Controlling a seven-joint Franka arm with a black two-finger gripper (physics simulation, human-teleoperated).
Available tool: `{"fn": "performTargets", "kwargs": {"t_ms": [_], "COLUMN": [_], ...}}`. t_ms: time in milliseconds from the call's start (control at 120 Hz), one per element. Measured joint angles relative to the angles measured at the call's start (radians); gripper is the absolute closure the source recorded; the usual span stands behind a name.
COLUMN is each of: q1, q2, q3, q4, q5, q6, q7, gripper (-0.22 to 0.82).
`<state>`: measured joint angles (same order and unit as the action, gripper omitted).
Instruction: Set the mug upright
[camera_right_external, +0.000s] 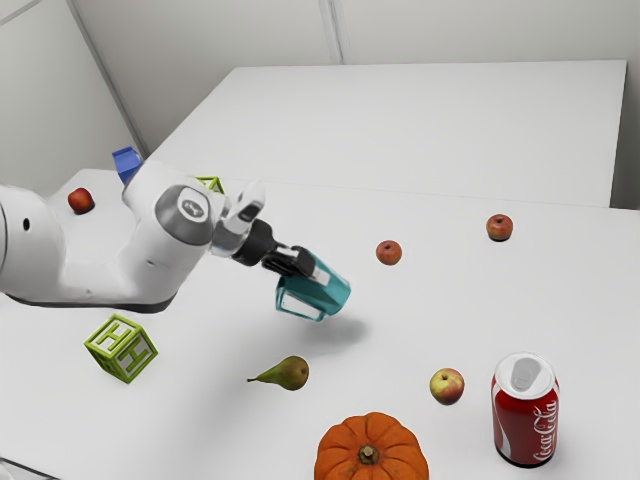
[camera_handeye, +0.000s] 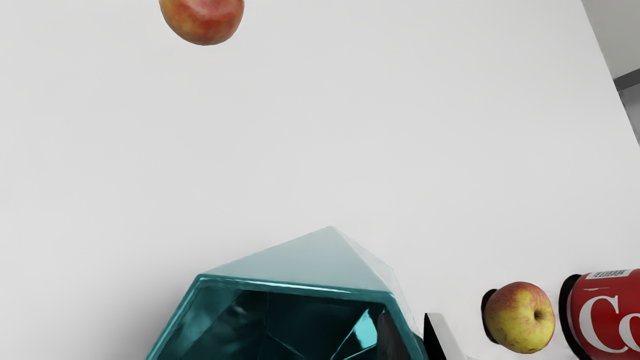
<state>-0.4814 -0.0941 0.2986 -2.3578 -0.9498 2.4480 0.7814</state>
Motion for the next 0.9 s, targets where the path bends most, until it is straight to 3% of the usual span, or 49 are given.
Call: {"fn": "performTargets", "kwargs": {"t_ms": [183,350,617,900], "q1": [0.069,0.089,0.091,0.094], "q2": [-0.075,-0.059,0.014,0.025], "q3": [0.001,0.001,0.002,0.002], "q4": [0.01,0.021,0.023,0.018], "q5": [0.552,0.836,0.952,0.962], "q6": [-0.036,-0.1,-0.136,-0.138], "q7": [-0.147,-0.273,-0.419,-0.519], "gripper": [0.75,0.75,0.75,0.71]}}
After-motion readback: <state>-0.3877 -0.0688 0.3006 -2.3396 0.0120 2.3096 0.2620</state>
